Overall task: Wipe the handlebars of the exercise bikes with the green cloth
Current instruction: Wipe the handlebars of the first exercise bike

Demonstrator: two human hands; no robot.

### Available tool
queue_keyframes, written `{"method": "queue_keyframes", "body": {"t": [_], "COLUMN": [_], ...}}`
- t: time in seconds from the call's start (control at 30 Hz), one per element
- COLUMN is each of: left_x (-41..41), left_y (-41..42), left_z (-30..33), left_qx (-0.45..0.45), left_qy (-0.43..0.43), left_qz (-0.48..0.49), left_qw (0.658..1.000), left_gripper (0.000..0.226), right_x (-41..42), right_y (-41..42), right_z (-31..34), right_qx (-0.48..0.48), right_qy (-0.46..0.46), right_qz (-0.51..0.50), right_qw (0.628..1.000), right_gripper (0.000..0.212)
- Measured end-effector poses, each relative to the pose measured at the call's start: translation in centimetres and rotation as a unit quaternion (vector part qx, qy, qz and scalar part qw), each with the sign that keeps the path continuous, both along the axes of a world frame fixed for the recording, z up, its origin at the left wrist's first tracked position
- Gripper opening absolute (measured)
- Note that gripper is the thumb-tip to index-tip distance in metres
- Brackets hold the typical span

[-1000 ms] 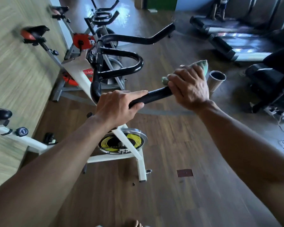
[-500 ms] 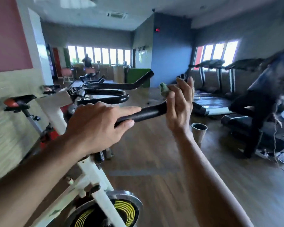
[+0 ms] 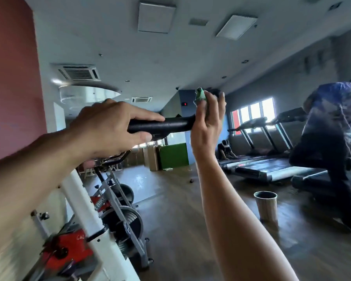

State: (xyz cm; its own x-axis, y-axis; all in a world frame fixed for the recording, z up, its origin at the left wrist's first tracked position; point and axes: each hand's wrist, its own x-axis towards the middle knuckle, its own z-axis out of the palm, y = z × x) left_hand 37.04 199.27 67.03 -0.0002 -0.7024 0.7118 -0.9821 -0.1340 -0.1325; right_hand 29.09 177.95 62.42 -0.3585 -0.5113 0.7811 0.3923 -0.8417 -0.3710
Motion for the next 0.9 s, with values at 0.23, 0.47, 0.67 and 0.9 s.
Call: {"method": "queue_keyframes", "body": {"t": [0.23,0.47,0.67,0.9], "left_x": [-0.3,-0.5,-0.7,-1.0], "left_y": [0.0,-0.2,-0.1,0.1], "left_z": [-0.2,-0.3,-0.4,-0.6], "left_qx": [-0.02,-0.033,-0.044,-0.033], "left_qy": [-0.003,-0.014,-0.008,-0.004], "left_qz": [0.023,0.034,0.024,0.025], "left_qw": [1.0,0.999,0.999,0.999], "left_gripper": [0.044,0.041,0.041,0.039], "right_x": [1.6,0.5,0.0,-0.6], "right_y": [1.5,0.6,-0.4,0.0], "right_z": [-2.4,-0.9,0.5,-0.3], "right_qx": [-0.036,-0.036,-0.017,-0.03], "right_qy": [-0.001,0.001,-0.015,0.024], "right_qz": [-0.016,-0.003,0.015,0.003], "right_qw": [0.999,0.999,1.0,0.999], "right_gripper": [0.047,0.038,0.041,0.037]}}
